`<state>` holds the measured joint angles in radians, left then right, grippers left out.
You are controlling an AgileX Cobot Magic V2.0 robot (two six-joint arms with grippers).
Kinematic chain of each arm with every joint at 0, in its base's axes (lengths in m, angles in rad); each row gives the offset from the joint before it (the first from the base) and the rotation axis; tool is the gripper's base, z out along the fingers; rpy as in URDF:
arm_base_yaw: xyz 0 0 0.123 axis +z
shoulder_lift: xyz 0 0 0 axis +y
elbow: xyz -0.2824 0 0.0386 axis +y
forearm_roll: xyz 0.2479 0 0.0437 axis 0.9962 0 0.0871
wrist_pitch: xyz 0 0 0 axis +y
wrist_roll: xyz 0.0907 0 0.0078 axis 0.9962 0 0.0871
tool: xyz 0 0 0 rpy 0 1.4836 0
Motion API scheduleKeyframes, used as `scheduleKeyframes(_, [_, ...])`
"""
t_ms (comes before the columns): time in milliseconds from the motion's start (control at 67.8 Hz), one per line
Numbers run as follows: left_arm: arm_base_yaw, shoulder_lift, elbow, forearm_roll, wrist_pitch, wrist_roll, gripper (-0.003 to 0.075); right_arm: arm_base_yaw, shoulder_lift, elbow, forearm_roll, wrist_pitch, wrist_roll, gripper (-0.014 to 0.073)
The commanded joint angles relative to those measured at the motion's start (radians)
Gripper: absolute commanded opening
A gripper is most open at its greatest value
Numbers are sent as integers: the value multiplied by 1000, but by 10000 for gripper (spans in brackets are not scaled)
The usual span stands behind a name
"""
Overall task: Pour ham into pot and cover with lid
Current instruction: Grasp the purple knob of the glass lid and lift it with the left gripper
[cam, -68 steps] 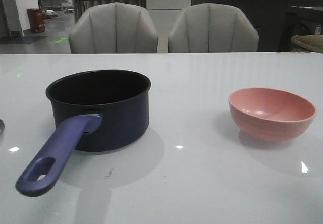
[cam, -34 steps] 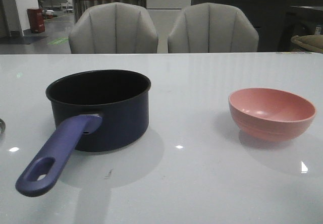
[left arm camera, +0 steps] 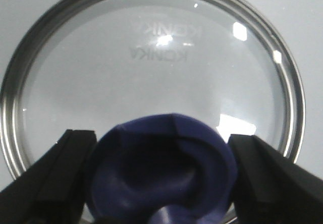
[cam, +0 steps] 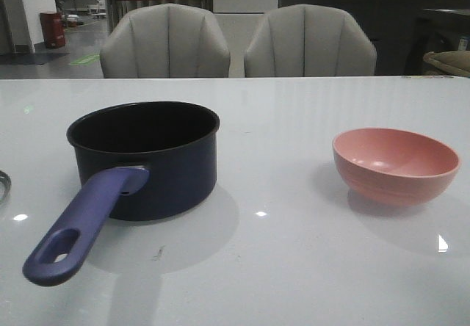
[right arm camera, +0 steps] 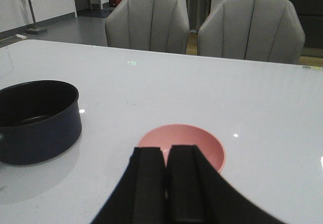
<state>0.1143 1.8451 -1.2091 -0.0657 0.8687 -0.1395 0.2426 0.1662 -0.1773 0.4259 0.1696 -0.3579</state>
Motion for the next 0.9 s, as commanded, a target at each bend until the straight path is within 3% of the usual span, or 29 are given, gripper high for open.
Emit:
scheduleKeyframes(0, [1, -42, -30, -8, -26, -12, 365, 0, 9, -27, 7, -73, -13, 149])
scheduleKeyframes(207, [1, -42, -30, -8, -26, -12, 239, 0, 9, -27, 7, -73, -13, 149])
scheduleKeyframes(885, [1, -92, -93, -9, 8, -7, 225, 0, 9, -27, 7, -73, -13, 149])
